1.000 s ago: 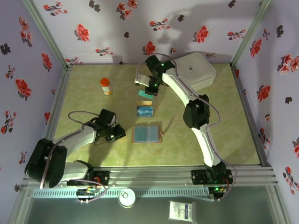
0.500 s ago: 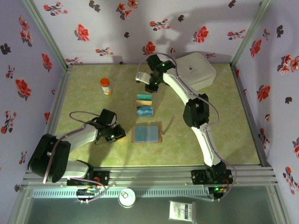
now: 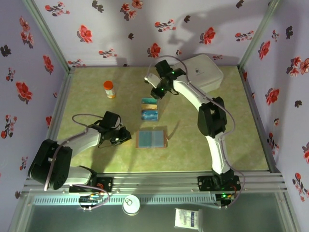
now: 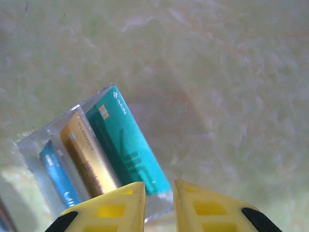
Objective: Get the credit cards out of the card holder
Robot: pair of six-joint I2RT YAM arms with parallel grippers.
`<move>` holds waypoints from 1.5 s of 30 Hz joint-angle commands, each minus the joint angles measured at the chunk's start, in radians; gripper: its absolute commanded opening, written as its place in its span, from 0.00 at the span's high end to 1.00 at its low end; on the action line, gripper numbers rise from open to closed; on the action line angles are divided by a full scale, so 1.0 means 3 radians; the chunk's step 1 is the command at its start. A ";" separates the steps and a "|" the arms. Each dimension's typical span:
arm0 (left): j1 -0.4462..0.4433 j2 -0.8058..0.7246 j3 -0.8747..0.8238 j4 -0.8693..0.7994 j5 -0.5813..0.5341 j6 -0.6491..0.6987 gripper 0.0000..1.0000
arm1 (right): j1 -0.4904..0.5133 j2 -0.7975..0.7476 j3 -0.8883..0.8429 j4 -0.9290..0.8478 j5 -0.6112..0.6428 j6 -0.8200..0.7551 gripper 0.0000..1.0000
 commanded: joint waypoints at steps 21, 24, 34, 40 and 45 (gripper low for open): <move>-0.0475 0.0141 0.0199 0.0209 -0.0053 -0.0118 0.95 | 0.0728 -0.1770 -0.2799 0.1503 0.0017 0.3438 0.82; -0.0502 0.0186 0.0208 0.0199 -0.0101 -0.0107 0.96 | 0.0818 -0.1773 -0.2952 0.1642 0.0005 0.3581 0.79; -0.0512 0.0340 0.0250 0.0114 -0.0132 -0.0052 0.99 | 0.1043 -0.1468 -0.3005 0.1767 -0.0045 0.3854 0.76; -0.0512 0.0364 0.0204 0.0085 -0.0157 -0.0046 1.00 | 0.1134 -0.1341 -0.3015 0.1815 -0.0085 0.3977 0.73; -0.0512 0.0385 0.0185 0.0066 -0.0156 -0.0039 1.00 | 0.1180 -0.1238 -0.3027 0.1890 -0.0153 0.4046 0.71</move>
